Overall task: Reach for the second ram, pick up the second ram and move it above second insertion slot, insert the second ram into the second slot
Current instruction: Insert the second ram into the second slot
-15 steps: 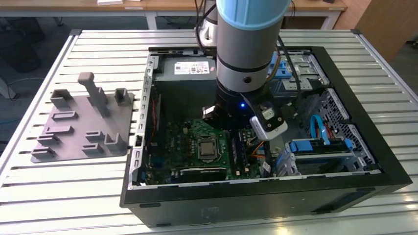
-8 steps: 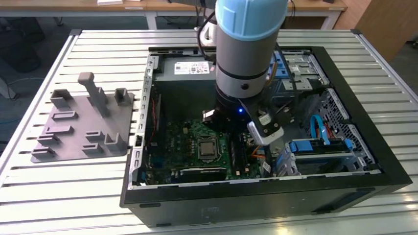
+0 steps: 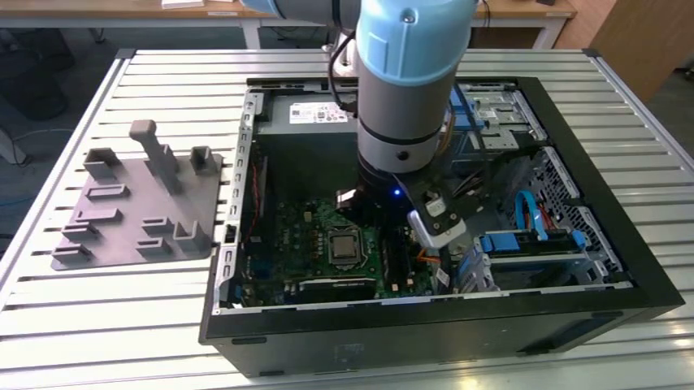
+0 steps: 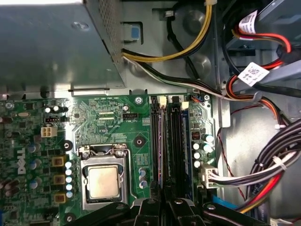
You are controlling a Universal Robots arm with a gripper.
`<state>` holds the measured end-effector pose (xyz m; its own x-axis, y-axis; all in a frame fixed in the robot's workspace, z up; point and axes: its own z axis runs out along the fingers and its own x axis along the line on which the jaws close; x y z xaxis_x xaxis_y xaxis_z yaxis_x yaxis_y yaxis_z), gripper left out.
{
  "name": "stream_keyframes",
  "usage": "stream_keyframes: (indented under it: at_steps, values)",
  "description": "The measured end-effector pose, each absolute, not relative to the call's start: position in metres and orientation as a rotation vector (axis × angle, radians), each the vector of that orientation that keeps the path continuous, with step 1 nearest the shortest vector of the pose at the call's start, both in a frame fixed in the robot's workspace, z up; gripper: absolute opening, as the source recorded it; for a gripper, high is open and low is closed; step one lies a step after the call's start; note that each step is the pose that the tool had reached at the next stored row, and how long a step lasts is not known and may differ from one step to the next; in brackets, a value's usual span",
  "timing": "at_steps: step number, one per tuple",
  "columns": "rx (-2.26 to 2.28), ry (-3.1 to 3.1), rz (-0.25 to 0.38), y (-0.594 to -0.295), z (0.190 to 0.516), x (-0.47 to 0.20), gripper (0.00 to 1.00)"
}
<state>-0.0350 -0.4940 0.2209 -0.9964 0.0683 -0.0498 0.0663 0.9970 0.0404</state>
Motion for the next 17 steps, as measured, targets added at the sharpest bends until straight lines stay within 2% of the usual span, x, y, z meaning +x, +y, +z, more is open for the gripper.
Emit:
stream_keyframes:
  at_steps: [17]
  values:
    - [0.115,3.088,0.046,-0.4922,0.2145,-0.0317,0.14]
